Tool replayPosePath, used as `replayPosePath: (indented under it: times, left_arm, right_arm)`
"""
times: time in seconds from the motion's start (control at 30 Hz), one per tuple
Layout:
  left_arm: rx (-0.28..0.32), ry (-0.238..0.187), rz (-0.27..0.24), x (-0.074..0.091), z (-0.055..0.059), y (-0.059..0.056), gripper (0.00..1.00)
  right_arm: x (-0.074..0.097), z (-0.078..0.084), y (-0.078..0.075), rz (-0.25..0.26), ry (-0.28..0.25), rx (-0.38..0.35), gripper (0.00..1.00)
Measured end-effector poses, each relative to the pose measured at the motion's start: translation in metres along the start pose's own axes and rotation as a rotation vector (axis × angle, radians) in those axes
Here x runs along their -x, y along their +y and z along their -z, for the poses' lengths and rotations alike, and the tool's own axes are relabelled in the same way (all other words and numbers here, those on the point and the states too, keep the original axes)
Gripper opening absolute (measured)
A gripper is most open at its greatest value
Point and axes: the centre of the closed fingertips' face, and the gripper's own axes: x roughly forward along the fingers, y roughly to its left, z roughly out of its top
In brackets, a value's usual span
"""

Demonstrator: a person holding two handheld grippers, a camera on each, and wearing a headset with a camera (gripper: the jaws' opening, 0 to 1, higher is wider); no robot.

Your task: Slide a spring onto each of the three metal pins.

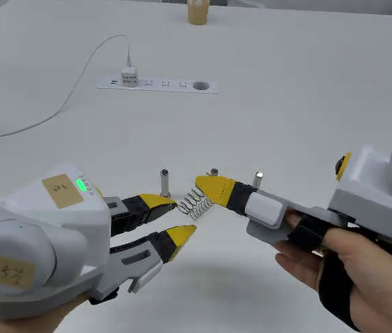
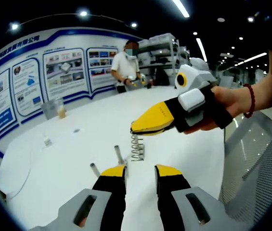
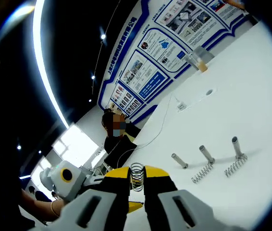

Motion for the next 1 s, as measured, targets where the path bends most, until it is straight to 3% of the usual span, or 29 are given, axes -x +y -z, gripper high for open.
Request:
replayPosePath:
  times: [0.33,0.57,1.0]
  left_arm:
    - [0.037,0.027,-0.043,0.003,0.014,0.006,0.41]
    - [0.071,0.039,-0.049,0.003,0.021,0.007,0.51]
    - [0.060,0.048,-0.037,-0.001,0.028,0.003,0.70]
  right_arm:
    - [-0.016,-0.007,0.002,0.000,0.008,0.202,0.11]
    - [-0.031,-0.018,-0.003,0.013,-0.007,0.275,0.11]
    - [-0.058,-0.027,-0.022,0.058,-0.009,0.367,0.11]
